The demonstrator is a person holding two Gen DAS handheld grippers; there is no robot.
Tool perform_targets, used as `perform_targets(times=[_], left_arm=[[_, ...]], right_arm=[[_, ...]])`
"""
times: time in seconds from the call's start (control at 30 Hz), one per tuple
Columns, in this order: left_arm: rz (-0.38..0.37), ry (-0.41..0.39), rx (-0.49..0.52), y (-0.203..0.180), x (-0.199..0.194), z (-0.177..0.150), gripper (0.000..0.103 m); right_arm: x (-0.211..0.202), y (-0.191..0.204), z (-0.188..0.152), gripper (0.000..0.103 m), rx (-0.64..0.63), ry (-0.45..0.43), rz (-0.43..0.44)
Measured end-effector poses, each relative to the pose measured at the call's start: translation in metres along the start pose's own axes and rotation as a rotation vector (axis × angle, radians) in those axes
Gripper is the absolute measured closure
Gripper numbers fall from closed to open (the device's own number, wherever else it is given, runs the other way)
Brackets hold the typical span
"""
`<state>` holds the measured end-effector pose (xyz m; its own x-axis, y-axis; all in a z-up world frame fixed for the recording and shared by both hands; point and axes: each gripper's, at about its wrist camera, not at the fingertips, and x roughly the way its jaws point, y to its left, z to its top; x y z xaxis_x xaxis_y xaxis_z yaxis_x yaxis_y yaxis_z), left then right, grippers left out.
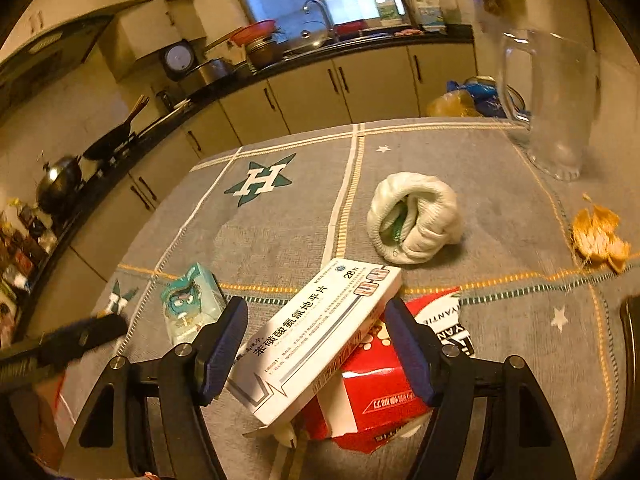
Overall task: Collect trash
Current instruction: 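Grasp the teal snack pack with the left tool while the right tool grasps the white medicine box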
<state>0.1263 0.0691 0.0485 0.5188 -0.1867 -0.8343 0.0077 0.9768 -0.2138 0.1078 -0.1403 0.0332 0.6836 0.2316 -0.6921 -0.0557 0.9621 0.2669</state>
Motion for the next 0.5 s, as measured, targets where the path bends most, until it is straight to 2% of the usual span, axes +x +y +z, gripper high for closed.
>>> perform_targets(times=[0.13, 0.3, 0.43, 0.5], left_arm=[[0.015, 0.032, 0.01, -0.014, 0.023, 0.01, 0.025], [0.054, 0.086, 0.051, -0.034, 0.049, 0.013, 0.025], [0.091, 0.077, 0.066, -0.041, 0.056, 0.011, 0.025], [0.118, 0.071, 0.102, -0.045, 0.055, 0.007, 0.034]], right_arm=[[0.001, 0.01, -0.004, 0.031, -0.114, 0.019, -0.049], [0.0, -0.005, -0.001, 0.044, -0.076, 0.03, -0.031], [0.0, -0.022, 0.002, 0.047, -0.033, 0.02, -0.029], [-0.002, -0.028, 0.002, 0.051, -0.008, 0.017, -0.012]])
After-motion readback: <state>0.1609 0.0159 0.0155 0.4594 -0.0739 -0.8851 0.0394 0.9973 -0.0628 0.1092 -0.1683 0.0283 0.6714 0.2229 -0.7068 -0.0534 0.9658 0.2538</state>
